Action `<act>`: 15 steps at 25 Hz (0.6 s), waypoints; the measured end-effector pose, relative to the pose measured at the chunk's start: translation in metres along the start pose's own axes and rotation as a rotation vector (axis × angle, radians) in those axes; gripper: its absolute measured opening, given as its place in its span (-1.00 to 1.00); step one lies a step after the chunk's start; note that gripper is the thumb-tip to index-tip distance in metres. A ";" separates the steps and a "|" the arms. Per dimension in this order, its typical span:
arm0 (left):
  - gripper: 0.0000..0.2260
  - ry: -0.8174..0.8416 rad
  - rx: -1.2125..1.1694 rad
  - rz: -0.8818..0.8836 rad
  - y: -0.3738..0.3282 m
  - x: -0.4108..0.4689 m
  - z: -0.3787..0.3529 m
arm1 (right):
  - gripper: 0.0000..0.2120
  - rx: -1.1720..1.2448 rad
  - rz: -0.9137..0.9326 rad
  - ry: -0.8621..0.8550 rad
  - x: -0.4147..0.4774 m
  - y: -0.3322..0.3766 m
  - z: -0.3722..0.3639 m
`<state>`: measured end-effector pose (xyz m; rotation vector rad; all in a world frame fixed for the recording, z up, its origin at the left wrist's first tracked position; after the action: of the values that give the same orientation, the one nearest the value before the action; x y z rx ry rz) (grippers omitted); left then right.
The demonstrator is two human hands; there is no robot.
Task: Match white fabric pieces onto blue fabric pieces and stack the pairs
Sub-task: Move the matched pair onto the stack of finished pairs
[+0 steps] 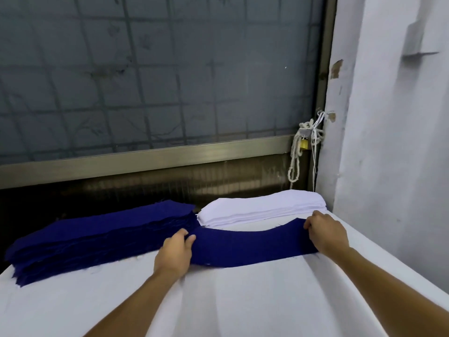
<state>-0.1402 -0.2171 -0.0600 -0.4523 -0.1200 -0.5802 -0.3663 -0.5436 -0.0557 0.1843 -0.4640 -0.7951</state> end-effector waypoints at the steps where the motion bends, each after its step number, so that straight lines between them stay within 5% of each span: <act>1: -0.80 0.002 0.014 -0.005 -0.014 0.007 -0.007 | -0.70 -0.050 -0.011 -0.004 0.008 -0.012 0.000; 15: -0.81 -0.067 0.072 0.046 -0.050 0.032 -0.082 | -0.72 0.023 -0.095 -0.085 0.036 -0.073 -0.038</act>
<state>-0.1428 -0.3063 -0.1072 -0.4039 -0.1933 -0.5144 -0.3734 -0.6205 -0.1018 0.1957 -0.5485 -0.8931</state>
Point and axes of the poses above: each hand's wrist, its own x-axis towards the middle knuckle, its own z-axis out of the back of the hand, y = z × x, the point moved 2 cm from there along x, towards the middle knuckle, and after that the axes turned 14 degrees about x, right-handed, at the moved point
